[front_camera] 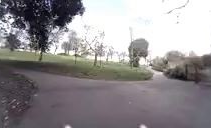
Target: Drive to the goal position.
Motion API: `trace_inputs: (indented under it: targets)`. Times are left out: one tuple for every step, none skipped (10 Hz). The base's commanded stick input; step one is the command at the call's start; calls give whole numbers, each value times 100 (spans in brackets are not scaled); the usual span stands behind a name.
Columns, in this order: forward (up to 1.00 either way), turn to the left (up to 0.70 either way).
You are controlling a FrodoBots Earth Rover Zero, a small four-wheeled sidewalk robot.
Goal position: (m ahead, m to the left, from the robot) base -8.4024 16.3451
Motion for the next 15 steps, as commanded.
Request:
trace_inputs:
  targets:
    - [70, 36]
    - [70, 36]
    - [70, 36]
    - [70, 32]
    - [70, 16]
    - [70, 2]
    - [70, 1]
    - [70, 1]
    - [70, 1]
    - [70, 1]
    - [70, 1]
    - [70, 1]
    - [70, 1]
    - [70, 1]
    - [70, 1]
